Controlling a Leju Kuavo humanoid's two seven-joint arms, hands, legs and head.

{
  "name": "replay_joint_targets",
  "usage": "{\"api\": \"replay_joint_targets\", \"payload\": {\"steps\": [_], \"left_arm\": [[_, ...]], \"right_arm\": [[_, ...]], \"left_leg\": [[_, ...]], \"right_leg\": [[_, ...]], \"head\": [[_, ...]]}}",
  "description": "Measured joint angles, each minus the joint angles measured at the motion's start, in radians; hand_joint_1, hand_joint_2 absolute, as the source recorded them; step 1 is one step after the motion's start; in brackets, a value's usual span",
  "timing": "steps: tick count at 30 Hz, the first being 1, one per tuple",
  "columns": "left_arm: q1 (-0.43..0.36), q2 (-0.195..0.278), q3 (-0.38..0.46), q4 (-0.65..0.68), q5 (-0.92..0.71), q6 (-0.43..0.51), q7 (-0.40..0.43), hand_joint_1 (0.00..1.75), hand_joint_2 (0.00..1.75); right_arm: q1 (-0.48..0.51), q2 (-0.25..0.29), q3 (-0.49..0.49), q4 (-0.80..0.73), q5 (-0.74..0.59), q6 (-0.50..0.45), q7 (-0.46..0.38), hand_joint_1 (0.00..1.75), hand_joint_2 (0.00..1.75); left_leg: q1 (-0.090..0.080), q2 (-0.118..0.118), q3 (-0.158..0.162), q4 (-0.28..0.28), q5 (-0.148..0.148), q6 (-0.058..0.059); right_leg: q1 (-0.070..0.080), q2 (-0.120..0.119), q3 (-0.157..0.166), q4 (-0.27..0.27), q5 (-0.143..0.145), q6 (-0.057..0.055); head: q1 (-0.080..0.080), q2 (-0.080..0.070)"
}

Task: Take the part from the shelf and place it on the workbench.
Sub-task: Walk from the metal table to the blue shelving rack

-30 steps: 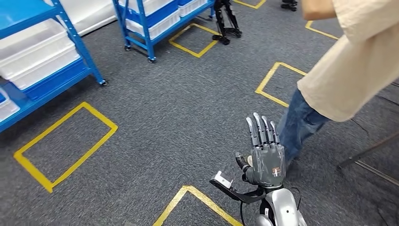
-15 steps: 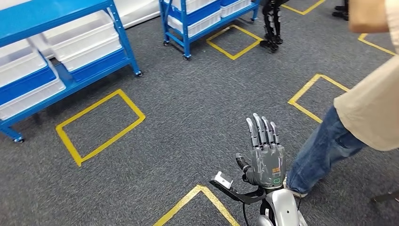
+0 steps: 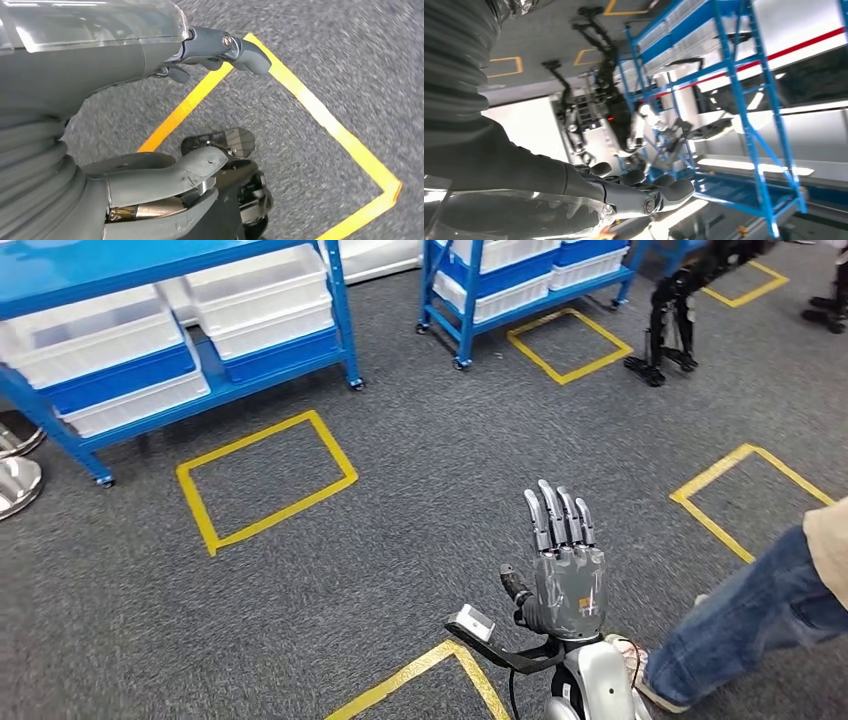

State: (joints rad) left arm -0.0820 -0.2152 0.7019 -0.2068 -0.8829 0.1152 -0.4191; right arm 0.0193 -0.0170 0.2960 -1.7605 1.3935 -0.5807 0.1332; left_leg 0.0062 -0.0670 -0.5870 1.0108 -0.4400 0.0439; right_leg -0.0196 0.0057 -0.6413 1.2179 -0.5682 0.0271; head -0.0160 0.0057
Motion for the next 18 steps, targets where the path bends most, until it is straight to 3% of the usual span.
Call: {"api": "replay_joint_targets", "payload": {"steps": [2,4,6,7,9,10,11,13,14,15,16,18], "left_arm": [[0.000,0.000,0.000,0.000,0.000,0.000,0.000,0.00,1.75],[-0.001,0.000,0.000,0.000,-0.001,0.000,0.000,0.00,1.75],[0.000,0.000,0.000,0.000,-0.003,0.001,0.000,0.00,1.75],[0.002,0.000,0.000,0.000,-0.003,0.001,0.000,0.00,1.75],[0.003,0.000,0.000,0.000,-0.003,0.002,0.000,0.00,1.75],[0.001,0.000,0.000,0.000,-0.002,0.002,0.000,0.00,1.75],[-0.001,0.000,0.000,0.000,-0.002,0.002,0.000,0.00,1.75],[-0.002,0.000,0.000,0.000,-0.002,0.003,0.000,0.00,1.75],[0.000,0.000,0.000,0.000,-0.002,0.003,0.000,0.00,1.75],[0.001,0.000,0.000,0.000,-0.002,0.003,0.000,0.00,1.75],[0.002,0.000,0.000,0.000,-0.002,0.003,0.000,0.00,1.75],[-0.001,0.000,0.000,0.000,-0.003,0.004,0.000,0.00,1.75]], "right_arm": [[0.000,-0.001,0.000,0.000,-0.002,0.000,0.000,0.00,1.75],[0.002,-0.003,0.000,-0.001,-0.004,0.000,0.000,0.00,1.75],[0.001,-0.003,0.000,-0.002,-0.005,-0.001,0.000,0.00,1.75],[0.000,-0.004,0.000,-0.002,-0.005,-0.001,0.000,0.00,1.75],[0.000,-0.004,0.000,-0.003,-0.006,-0.001,0.000,0.00,1.75],[0.001,-0.004,0.000,-0.003,-0.006,-0.001,0.000,0.00,1.75],[0.002,-0.004,0.000,-0.003,-0.006,-0.001,0.000,0.00,1.75],[0.003,-0.004,0.000,-0.003,-0.007,0.000,0.000,0.00,1.75],[0.003,-0.004,0.000,-0.003,-0.008,0.000,0.000,0.00,1.75],[0.003,-0.004,0.000,-0.003,-0.008,0.000,0.000,0.00,1.75],[0.003,-0.004,0.000,-0.004,-0.008,0.000,0.000,0.00,1.75],[0.004,-0.004,0.000,-0.004,-0.008,-0.001,0.000,0.00,1.75]], "left_leg": [[0.001,-0.027,-0.004,0.011,-0.004,-0.008],[0.002,-0.050,-0.014,0.017,-0.005,-0.019],[0.005,-0.071,-0.021,0.016,-0.002,-0.032],[0.005,-0.061,-0.023,0.021,-0.005,-0.038],[0.003,-0.009,-0.048,0.074,-0.036,-0.047],[0.003,0.024,-0.073,0.128,-0.064,-0.051],[0.004,0.042,-0.106,0.193,-0.094,-0.054],[0.007,0.056,-0.151,0.283,-0.121,-0.058],[0.007,0.060,-0.148,0.279,-0.109,-0.058],[0.006,0.067,-0.125,0.236,-0.081,-0.056],[0.005,0.085,-0.089,0.170,-0.048,-0.051],[-0.006,0.132,-0.026,0.056,-0.013,-0.039]], "right_leg": [[-0.007,0.046,0.047,-0.119,0.061,-0.002],[-0.009,0.083,0.067,-0.173,0.074,-0.005],[-0.007,0.072,0.069,-0.176,0.073,-0.012],[-0.007,0.059,0.072,-0.180,0.074,-0.019],[-0.009,0.031,0.078,-0.186,0.075,-0.033],[-0.006,0.014,0.081,-0.187,0.074,-0.038],[-0.003,-0.003,0.081,-0.187,0.072,-0.043],[0.001,-0.037,0.083,-0.187,0.069,-0.046],[0.002,-0.052,0.084,-0.187,0.067,-0.046],[0.003,-0.065,0.087,-0.186,0.065,-0.045],[0.004,-0.078,0.090,-0.186,0.062,-0.043],[0.010,-0.101,0.097,-0.186,0.055,-0.035]], "head": [[0.000,0.000],[0.000,0.000],[0.000,0.000],[0.000,0.000],[-0.001,0.000],[-0.002,0.000],[-0.002,0.000],[-0.002,0.000],[-0.002,0.000],[-0.002,0.000],[-0.002,0.000],[-0.002,0.000]]}}
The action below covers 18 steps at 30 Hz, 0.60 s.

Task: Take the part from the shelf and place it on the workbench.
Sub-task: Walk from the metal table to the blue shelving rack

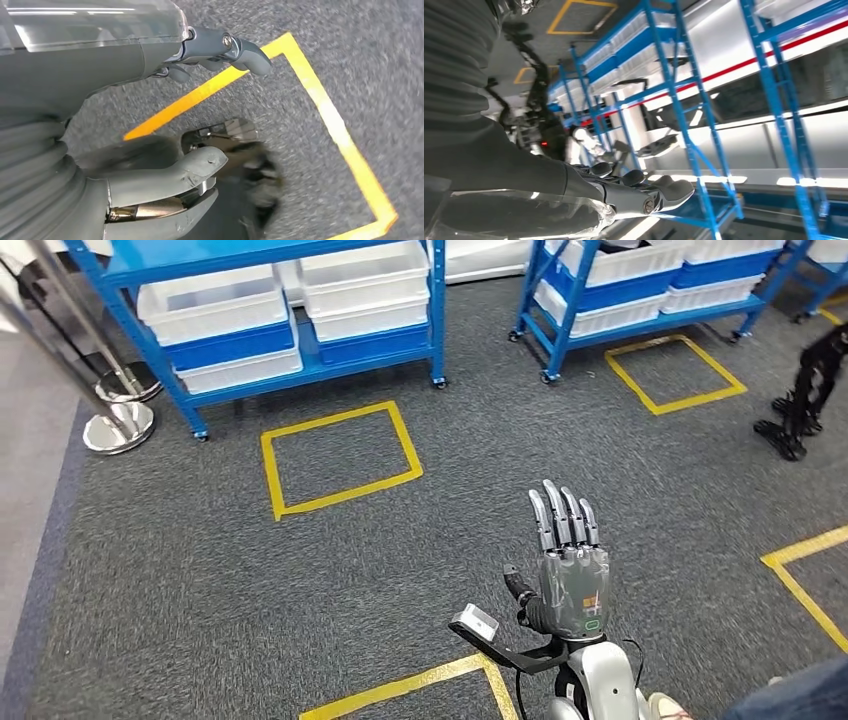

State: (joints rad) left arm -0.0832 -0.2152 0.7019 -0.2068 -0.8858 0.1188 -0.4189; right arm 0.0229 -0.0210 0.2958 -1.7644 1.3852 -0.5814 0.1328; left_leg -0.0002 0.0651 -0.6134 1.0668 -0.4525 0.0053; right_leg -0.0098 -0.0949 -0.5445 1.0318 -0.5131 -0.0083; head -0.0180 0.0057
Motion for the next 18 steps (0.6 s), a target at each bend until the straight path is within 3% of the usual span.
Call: {"api": "replay_joint_targets", "payload": {"steps": [2,4,6,8,10,11,12,13,15,17,18], "left_arm": [[-0.002,0.000,0.000,0.000,-0.001,0.000,0.000,0.00,1.75],[0.003,0.000,0.000,0.000,-0.002,0.001,0.000,0.00,1.75],[0.005,0.000,0.000,0.000,-0.003,0.002,0.000,0.00,1.75],[0.003,0.000,0.000,0.000,-0.003,0.002,0.001,0.00,1.75],[0.001,0.000,0.000,0.000,-0.003,0.002,0.001,0.00,1.75],[0.002,0.000,0.000,0.000,-0.003,0.002,0.001,0.00,1.75],[0.002,0.000,0.000,0.000,-0.003,0.002,0.001,0.00,1.75],[0.003,0.000,0.000,0.000,-0.003,0.002,0.001,0.00,1.75],[0.003,0.000,0.000,0.000,-0.003,0.003,0.001,0.00,1.75],[0.002,0.000,0.000,0.000,-0.003,0.003,0.001,0.00,1.75],[0.002,0.000,0.001,0.000,-0.004,0.004,0.001,0.00,1.75]], "right_arm": [[0.000,0.000,0.000,0.000,-0.001,0.000,0.000,0.00,1.75],[-0.001,0.000,-0.001,-0.001,-0.002,-0.001,0.000,0.00,1.75],[-0.001,0.000,-0.001,-0.003,-0.003,-0.003,0.000,0.00,1.75],[0.004,0.000,-0.003,-0.005,-0.004,-0.005,0.000,0.00,1.75],[0.012,-0.001,-0.004,-0.005,-0.004,-0.006,0.000,0.00,1.75],[0.014,-0.001,-0.004,-0.005,-0.004,-0.006,0.000,0.00,1.75],[0.015,-0.001,-0.004,-0.005,-0.004,-0.006,0.000,0.00,1.75],[0.015,-0.001,-0.005,-0.005,-0.004,-0.006,0.000,0.00,1.75],[0.016,-0.001,-0.006,-0.006,-0.004,-0.006,-0.001,0.00,1.75],[0.019,-0.002,-0.007,-0.007,-0.005,-0.007,-0.003,0.00,1.75],[0.020,-0.002,-0.007,-0.007,-0.006,-0.007,-0.004,0.00,1.75]], "left_leg": [[-0.009,0.014,0.014,-0.035,-0.001,0.010],[-0.006,-0.010,0.015,-0.042,0.004,0.020],[0.000,-0.033,0.021,-0.056,0.010,0.031],[0.002,-0.056,0.024,-0.061,0.014,0.039],[0.002,-0.083,0.023,-0.060,0.014,0.042],[0.002,-0.098,0.024,-0.059,0.014,0.042],[0.003,-0.114,0.024,-0.056,0.013,0.041],[0.004,-0.128,0.025,-0.052,0.011,0.038],[0.004,-0.155,0.019,-0.040,0.006,0.030],[0.006,-0.179,0.006,-0.032,0.007,0.017],[0.008,-0.191,0.001,-0.032,0.010,0.010]], "right_leg": [[0.005,-0.021,0.005,-0.001,-0.004,0.009],[0.006,-0.037,0.012,-0.004,-0.008,0.017],[0.002,0.002,0.007,0.023,-0.034,0.027],[-0.003,0.064,-0.041,0.127,-0.092,0.031],[-0.004,0.087,-0.101,0.237,-0.130,0.032],[-0.005,0.089,-0.113,0.251,-0.121,0.033],[-0.007,0.092,-0.108,0.230,-0.094,0.034],[-0.010,0.101,-0.088,0.179,-0.054,0.035],[-0.020,0.154,-0.044,0.068,-0.001,0.035],[-0.022,0.191,-0.030,0.023,0.006,0.032],[-0.018,0.185,-0.030,0.019,0.006,0.028]], "head": [[0.000,0.000],[0.000,0.000],[0.001,0.000],[0.001,0.000],[0.001,0.000],[0.001,0.000],[0.001,0.000],[0.001,0.000],[0.001,0.000],[0.001,0.000],[0.001,0.000]]}}
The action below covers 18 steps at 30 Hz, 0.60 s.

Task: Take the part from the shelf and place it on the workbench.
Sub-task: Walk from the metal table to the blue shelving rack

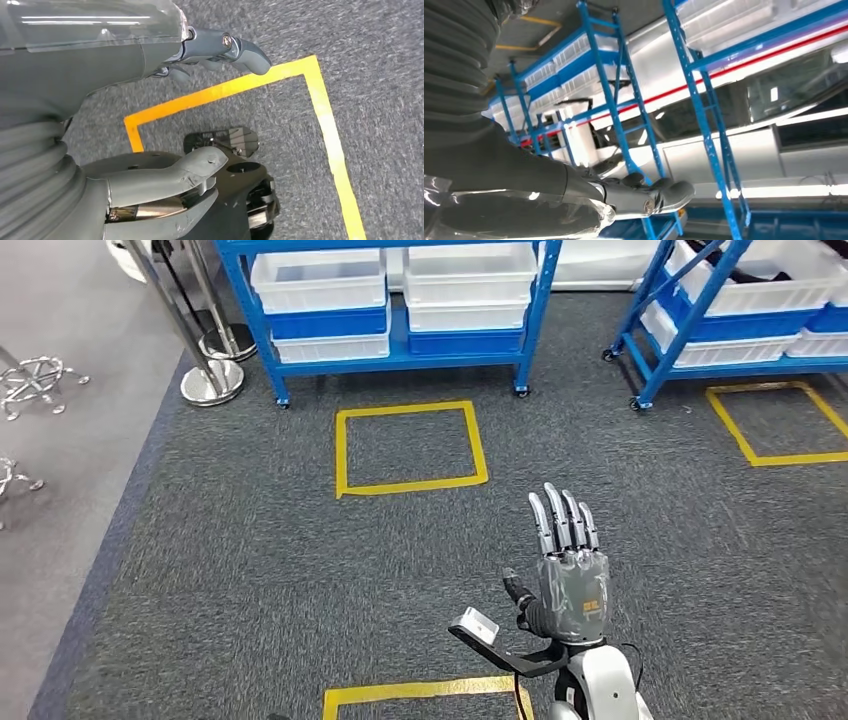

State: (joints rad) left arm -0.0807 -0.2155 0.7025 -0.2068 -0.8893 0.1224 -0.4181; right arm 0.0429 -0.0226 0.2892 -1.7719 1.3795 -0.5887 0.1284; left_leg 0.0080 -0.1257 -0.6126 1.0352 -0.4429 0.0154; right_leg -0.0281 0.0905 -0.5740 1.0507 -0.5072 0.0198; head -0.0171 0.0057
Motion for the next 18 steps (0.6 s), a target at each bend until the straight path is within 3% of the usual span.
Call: {"api": "replay_joint_targets", "payload": {"steps": [1,2,4,6,8,9,11,13,14,16,18], "left_arm": [[0.002,0.000,0.000,0.000,0.000,0.000,0.000,0.00,1.75],[0.004,0.000,0.001,0.000,0.000,0.000,0.000,0.00,1.75],[0.005,0.001,0.001,0.000,0.000,0.001,-0.001,0.00,1.75],[0.002,0.001,0.001,0.000,0.000,0.001,-0.001,0.00,1.75],[0.002,0.001,0.001,0.000,0.000,0.001,-0.001,0.00,1.75],[0.004,0.001,0.001,0.000,0.000,0.001,-0.001,0.00,1.75],[0.006,0.001,0.001,0.000,0.000,0.001,-0.001,0.00,1.75],[0.003,0.001,0.001,0.000,-0.001,0.001,-0.001,0.00,1.75],[0.002,0.001,0.001,0.000,-0.001,0.002,-0.001,0.00,1.75],[0.004,0.001,0.002,0.000,-0.001,0.002,-0.001,0.00,1.75],[0.009,0.001,0.003,0.000,-0.001,0.001,-0.001,0.00,1.75]], "right_arm": [[0.000,0.000,0.000,0.000,0.000,0.000,-0.001,0.00,1.75],[-0.001,0.000,0.000,-0.001,-0.001,0.000,-0.002,0.00,1.75],[-0.003,0.000,0.000,-0.002,-0.002,-0.001,-0.002,0.00,1.75],[0.000,0.001,0.000,-0.002,-0.004,-0.001,-0.003,0.00,1.75],[0.001,0.000,0.000,-0.002,-0.007,-0.001,-0.003,0.00,1.75],[0.001,0.000,0.000,-0.002,-0.008,-0.001,-0.003,0.00,1.75],[0.001,0.000,0.000,-0.002,-0.009,-0.001,-0.003,0.00,0.87],[0.000,0.000,-0.001,-0.003,-0.011,-0.002,-0.003,0.00,0.00],[0.000,0.001,-0.002,-0.004,-0.014,-0.003,-0.002,0.00,0.00],[-0.001,0.002,-0.003,-0.005,-0.028,-0.008,0.003,0.00,0.00],[0.000,0.003,-0.010,-0.006,-0.047,-0.017,0.007,0.00,0.00]], "left_leg": [[0.003,-0.011,-0.004,-0.002,0.002,-0.007],[0.003,-0.004,-0.007,0.003,-0.001,-0.012],[0.002,0.043,-0.034,0.060,-0.033,-0.021],[0.002,0.096,-0.094,0.179,-0.087,-0.026],[0.004,0.113,-0.137,0.260,-0.108,-0.028],[0.004,0.117,-0.132,0.251,-0.094,-0.027],[0.000,0.141,-0.071,0.142,-0.034,-0.018],[-0.011,0.182,-0.006,0.029,-0.002,-0.005],[-0.017,0.195,0.008,0.003,0.000,0.000],[-0.021,0.187,0.010,-0.008,-0.002,0.009],[-0.017,0.175,0.017,-0.023,0.004,0.018]], "right_leg": [[0.000,-0.012,0.001,-0.001,0.002,-0.006],[0.000,-0.025,0.006,-0.006,0.004,-0.013],[-0.001,-0.055,0.015,-0.016,0.007,-0.028],[0.007,-0.088,0.020,-0.019,0.004,-0.038],[0.012,-0.121,0.022,-0.018,0.001,-0.042],[0.014,-0.135,0.023,-0.018,-0.001,-0.043],[0.016,-0.161,0.029,-0.018,-0.006,-0.040],[0.021,-0.178,0.034,-0.018,-0.013,-0.033],[0.023,-0.186,0.035,-0.018,-0.015,-0.028],[0.024,-0.199,0.040,-0.021,-0.016,-0.020],[0.022,-0.181,0.041,-0.009,-0.029,-0.011]], "head": [[0.000,0.000],[0.000,0.000],[-0.002,0.000],[-0.004,0.000],[-0.004,0.000],[-0.004,0.000],[-0.004,0.000],[-0.004,0.000],[-0.004,0.000],[-0.003,0.000],[-0.003,0.000]]}}
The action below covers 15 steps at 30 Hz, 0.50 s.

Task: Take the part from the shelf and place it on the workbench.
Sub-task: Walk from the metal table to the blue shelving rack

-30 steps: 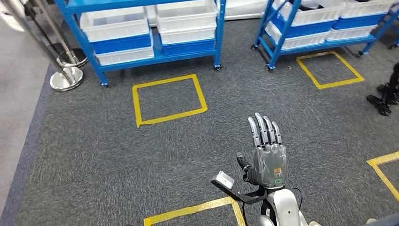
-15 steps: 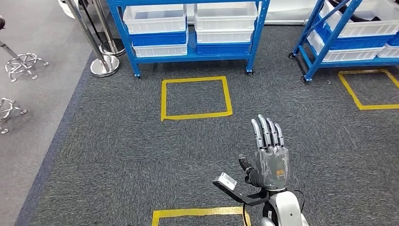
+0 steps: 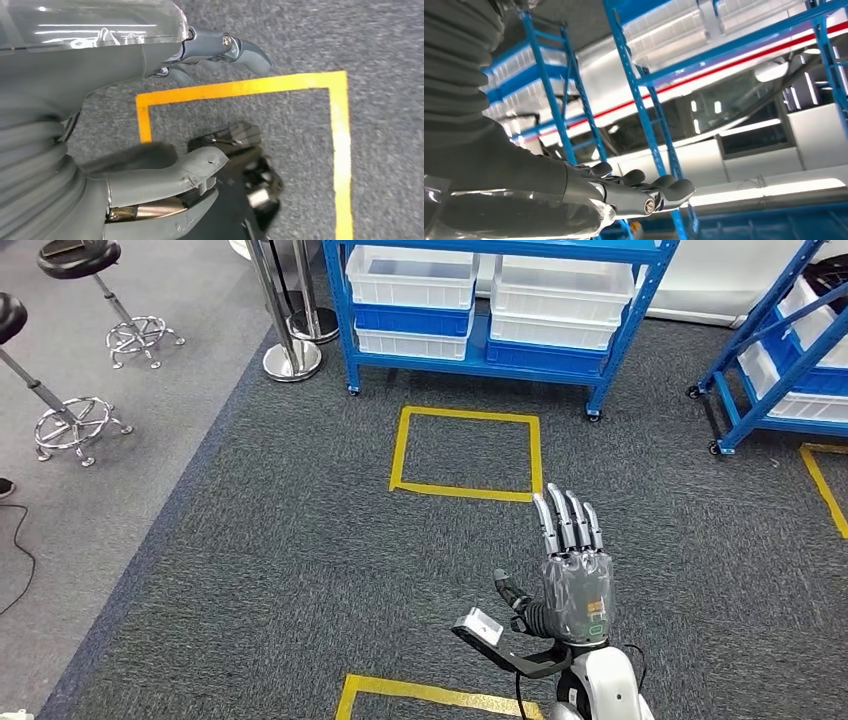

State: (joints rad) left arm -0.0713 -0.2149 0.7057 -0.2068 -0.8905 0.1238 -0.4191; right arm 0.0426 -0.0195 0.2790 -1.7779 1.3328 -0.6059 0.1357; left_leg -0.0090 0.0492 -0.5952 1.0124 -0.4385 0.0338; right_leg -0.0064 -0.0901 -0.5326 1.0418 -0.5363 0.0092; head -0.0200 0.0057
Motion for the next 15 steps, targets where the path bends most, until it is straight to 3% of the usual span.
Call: {"api": "replay_joint_targets", "payload": {"steps": [2,4,5,6,8,10,15], "left_arm": [[-0.002,0.000,0.001,0.000,-0.001,0.000,0.000,0.00,1.75],[-0.006,0.000,0.002,0.000,-0.002,-0.001,0.000,0.00,1.75],[-0.007,0.000,0.003,0.000,-0.003,-0.001,0.000,0.00,1.75],[-0.007,0.000,0.004,0.000,-0.004,-0.002,0.000,0.00,1.75],[-0.005,0.000,0.006,0.000,-0.006,-0.002,0.000,0.00,1.75],[-0.005,0.000,0.010,0.000,-0.007,-0.004,0.000,0.00,1.75],[-0.004,0.000,0.018,0.000,-0.009,-0.008,0.000,0.00,1.75]], "right_arm": [[0.003,0.000,-0.015,0.000,-0.027,-0.010,-0.004,0.00,0.00],[0.013,0.000,-0.032,0.004,-0.068,-0.014,-0.017,0.00,0.87],[0.019,0.000,-0.042,0.008,-0.092,-0.015,-0.025,0.00,1.31],[0.024,0.001,-0.053,0.012,-0.116,-0.015,-0.032,0.00,1.75],[0.028,0.002,-0.082,0.023,-0.168,-0.014,-0.045,0.00,1.75],[0.030,0.007,-0.118,0.040,-0.218,-0.012,-0.053,0.00,1.75],[0.039,0.019,-0.187,0.091,-0.294,-0.008,-0.075,0.00,1.75]], "left_leg": [[0.005,-0.009,0.007,-0.013,0.006,0.010],[0.006,-0.020,0.007,-0.014,0.006,0.015],[0.006,-0.027,0.007,-0.013,0.005,0.015],[0.007,-0.033,0.007,-0.011,0.004,0.014],[0.010,-0.042,0.007,-0.002,-0.001,0.008],[0.009,-0.049,0.004,0.012,-0.010,-0.002],[0.011,-0.054,-0.004,0.032,-0.024,-0.027]], "right_leg": [[-0.004,0.050,-0.035,0.078,-0.047,0.007],[-0.007,0.079,-0.099,0.197,-0.095,0.012],[-0.009,0.083,-0.123,0.233,-0.100,0.014],[-0.011,0.084,-0.131,0.235,-0.084,0.016],[-0.017,0.084,-0.098,0.142,-0.012,0.021],[-0.020,0.087,-0.056,0.040,0.034,0.019],[-0.013,0.090,-0.047,0.010,0.041,-0.009]], "head": [[0.001,0.000],[0.001,0.000],[0.001,0.000],[0.001,0.000],[0.001,0.000],[0.001,0.000],[0.001,0.000]]}}
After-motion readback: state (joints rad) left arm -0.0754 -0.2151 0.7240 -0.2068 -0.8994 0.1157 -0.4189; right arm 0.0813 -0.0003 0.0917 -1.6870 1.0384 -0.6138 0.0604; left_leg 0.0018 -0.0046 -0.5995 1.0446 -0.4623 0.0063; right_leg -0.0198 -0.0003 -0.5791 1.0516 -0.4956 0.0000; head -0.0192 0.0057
